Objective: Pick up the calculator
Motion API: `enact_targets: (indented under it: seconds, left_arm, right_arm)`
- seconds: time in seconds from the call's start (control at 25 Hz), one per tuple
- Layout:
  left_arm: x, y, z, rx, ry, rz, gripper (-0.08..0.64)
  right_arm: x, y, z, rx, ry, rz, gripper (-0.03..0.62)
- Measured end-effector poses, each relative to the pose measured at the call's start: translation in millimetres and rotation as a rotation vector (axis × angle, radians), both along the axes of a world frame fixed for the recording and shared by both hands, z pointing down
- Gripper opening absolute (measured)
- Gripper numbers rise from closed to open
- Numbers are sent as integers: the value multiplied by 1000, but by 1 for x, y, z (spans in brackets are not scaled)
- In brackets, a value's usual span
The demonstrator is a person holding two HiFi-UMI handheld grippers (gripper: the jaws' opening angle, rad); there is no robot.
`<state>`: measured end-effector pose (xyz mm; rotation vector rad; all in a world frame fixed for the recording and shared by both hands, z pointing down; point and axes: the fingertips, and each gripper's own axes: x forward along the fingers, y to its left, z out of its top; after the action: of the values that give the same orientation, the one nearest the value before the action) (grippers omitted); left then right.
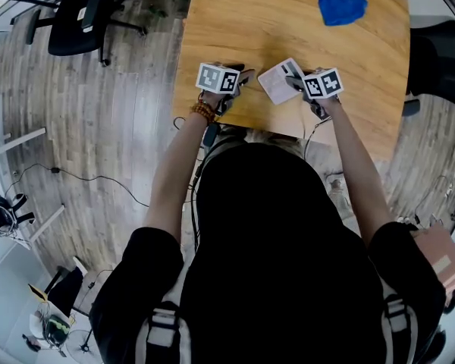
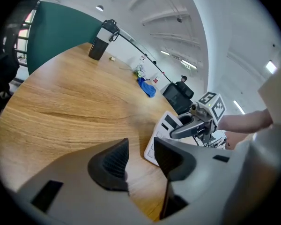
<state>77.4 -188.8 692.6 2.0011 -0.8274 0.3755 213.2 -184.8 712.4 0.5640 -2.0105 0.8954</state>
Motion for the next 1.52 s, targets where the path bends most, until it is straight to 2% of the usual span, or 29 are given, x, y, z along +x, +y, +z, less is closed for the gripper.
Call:
enact_targets:
  seconds: [0.08,0.24,0.52,0.64,0.72,0.84,0.92,1.24,1.52]
  left_arm:
    - [2,-1,-3,24,-19,13,173]
    - [2,1,-7,86,-110,96,175]
    - [-10,-17,-28,155,-114,50,175]
    - [-12,-19,-35,189,-137,60,175]
    - [-12,-17,-38,220,-166,106,175]
    - [-11,-11,-36,259,-246,260,180]
    - [-14,-12,-39,281,-275,313,187]
    - [-19,-31,-79,370,-265,273,187]
    - [-2,-50,-124,474,-272,255,186]
  right_arm:
    - [-1,2,-2,7,7,-11,141]
    - [-5,4,-7,11,12,-15,135]
    - [-9,-1,-14,38,10,-37,129]
    - [-10,-2,-14,39,10,-38,129]
    - [-10,0,-15,42,7,-41,129]
    - [-10,1,-15,42,4,-43,129]
    - [-11,1,-18,43,-2,-41,129]
    - [-22,-6,-42,89,-46,-23,129]
    - [-22,-24,-79,193,-99,33,129]
